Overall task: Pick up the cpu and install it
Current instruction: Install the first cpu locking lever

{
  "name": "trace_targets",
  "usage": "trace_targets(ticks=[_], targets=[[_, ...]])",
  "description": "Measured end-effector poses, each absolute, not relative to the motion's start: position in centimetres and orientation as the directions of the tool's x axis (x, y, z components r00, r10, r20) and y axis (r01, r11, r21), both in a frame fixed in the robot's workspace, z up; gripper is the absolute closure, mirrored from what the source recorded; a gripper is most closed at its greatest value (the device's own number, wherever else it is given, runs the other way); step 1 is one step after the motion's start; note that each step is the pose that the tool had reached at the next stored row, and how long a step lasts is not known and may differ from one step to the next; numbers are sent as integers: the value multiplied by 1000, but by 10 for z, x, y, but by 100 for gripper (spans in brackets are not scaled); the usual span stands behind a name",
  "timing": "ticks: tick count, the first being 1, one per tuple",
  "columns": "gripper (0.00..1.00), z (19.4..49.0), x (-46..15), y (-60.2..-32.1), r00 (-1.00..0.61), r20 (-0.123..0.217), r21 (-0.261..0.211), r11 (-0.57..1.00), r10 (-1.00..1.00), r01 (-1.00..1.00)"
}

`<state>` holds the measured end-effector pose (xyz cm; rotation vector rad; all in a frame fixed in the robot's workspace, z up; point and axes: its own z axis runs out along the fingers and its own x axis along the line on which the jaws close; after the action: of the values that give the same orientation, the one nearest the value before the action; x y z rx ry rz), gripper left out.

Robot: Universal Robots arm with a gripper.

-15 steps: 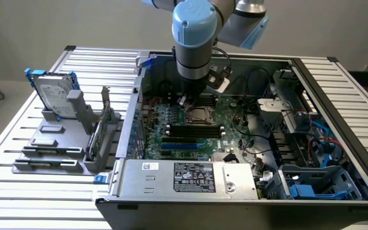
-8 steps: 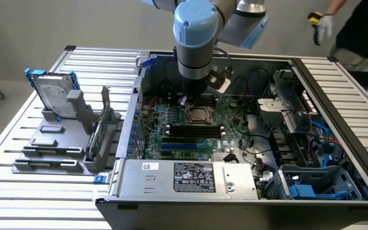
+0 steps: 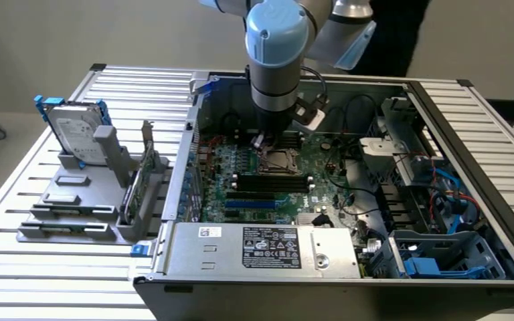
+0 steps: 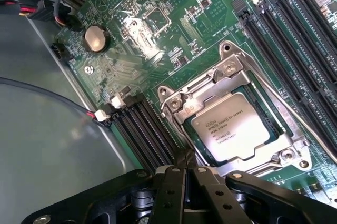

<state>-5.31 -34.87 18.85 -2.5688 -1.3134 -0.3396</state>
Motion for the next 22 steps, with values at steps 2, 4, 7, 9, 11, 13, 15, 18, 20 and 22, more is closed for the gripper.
trace_targets(ticks=[2,4,7,9,11,13,15,18,20,22], targets=[[89,188,-52,-349,571,310,-103,-570,760,815],[89,188,-51,-349,572,310,-103,-571,760,814],[89,188,-50,-349,574,310,-103,-573,758,813],[89,188,-49,-349,574,310,-103,-574,758,812],[89,188,-48,-349,575,310,-103,-575,757,812],[89,188,-47,-349,577,310,-103,-576,756,811],[89,188,-46,-349,578,309,-103,-577,755,810],[89,188,-45,-349,579,309,-103,-579,754,809],[89,188,-44,-349,581,309,-103,-580,753,808],[89,188,-43,-349,582,308,-102,-582,753,807]])
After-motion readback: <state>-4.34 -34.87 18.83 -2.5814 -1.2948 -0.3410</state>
